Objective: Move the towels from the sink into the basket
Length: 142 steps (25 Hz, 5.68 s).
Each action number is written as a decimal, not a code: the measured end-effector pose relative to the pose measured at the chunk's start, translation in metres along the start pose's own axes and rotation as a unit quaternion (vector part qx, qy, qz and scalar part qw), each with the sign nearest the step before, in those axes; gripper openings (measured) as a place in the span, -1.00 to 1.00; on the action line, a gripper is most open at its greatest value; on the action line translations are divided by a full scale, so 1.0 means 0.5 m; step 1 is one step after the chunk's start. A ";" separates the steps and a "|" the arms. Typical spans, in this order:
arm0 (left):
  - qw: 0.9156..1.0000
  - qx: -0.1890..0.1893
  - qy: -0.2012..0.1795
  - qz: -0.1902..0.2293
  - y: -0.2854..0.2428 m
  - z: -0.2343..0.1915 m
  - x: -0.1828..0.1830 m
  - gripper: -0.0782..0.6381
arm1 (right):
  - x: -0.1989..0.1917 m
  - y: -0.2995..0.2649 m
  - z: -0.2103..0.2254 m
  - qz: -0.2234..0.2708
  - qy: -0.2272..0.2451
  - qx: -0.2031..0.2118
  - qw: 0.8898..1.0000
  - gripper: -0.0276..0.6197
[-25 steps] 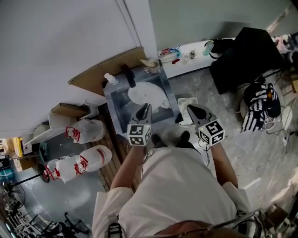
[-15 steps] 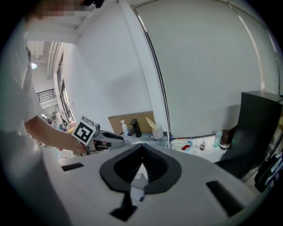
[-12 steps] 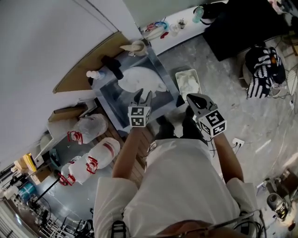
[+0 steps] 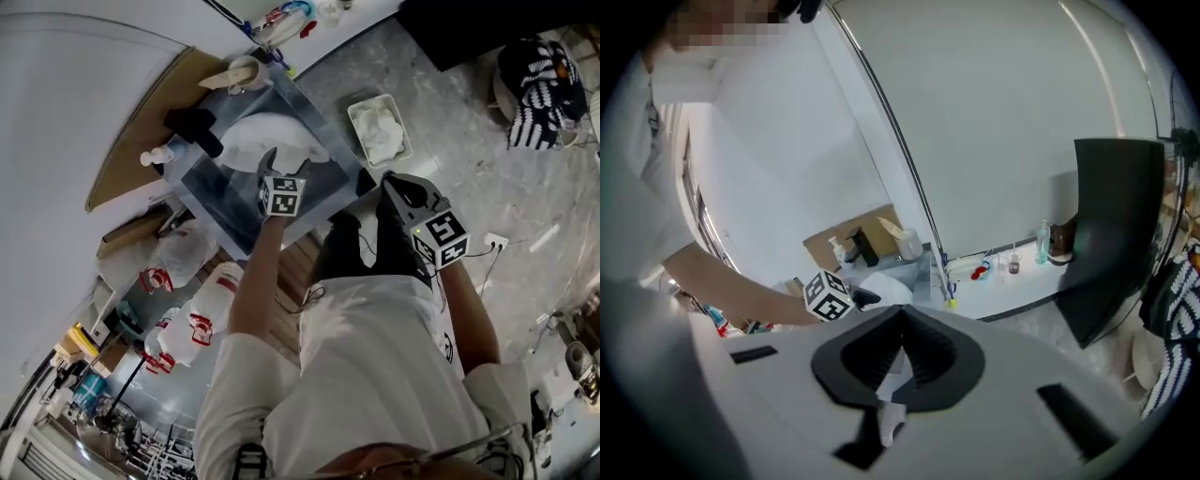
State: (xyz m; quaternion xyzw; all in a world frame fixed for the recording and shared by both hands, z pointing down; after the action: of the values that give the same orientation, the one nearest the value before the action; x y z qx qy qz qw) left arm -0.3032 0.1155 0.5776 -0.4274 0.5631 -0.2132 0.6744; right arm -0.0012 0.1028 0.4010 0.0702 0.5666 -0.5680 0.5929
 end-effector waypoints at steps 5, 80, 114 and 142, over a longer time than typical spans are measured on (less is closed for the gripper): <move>0.999 0.002 0.010 -0.033 -0.081 -0.026 -0.036 0.30 | -0.039 -0.021 0.015 -0.013 -0.016 0.001 1.000 -0.90; 0.894 0.144 0.117 0.408 0.917 0.069 0.310 -0.56 | 0.383 0.239 -0.151 0.180 0.186 0.089 0.962 -0.91; 0.899 -0.140 -0.032 0.415 0.644 0.412 0.721 -0.56 | 0.171 0.639 0.117 0.214 0.058 -0.178 0.959 -0.90; 0.964 -0.128 0.037 0.229 0.077 0.477 0.536 -0.56 | -0.072 0.390 0.437 0.090 -0.046 -0.133 0.986 -0.90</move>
State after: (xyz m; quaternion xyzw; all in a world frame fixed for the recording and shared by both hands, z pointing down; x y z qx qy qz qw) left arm -0.0125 0.0105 0.3917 -0.3618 0.6928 0.0050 0.6239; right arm 0.2852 0.0324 0.3949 0.0147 0.6003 -0.4347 0.6711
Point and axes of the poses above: the fingertips, and each gripper's own axes: y backward along the fingers, z to its right, x out of its top, the point moved 10 cm from there along y, backward along the fingers, and after that the axes turned 1 degree about z, right-handed, at the moved point
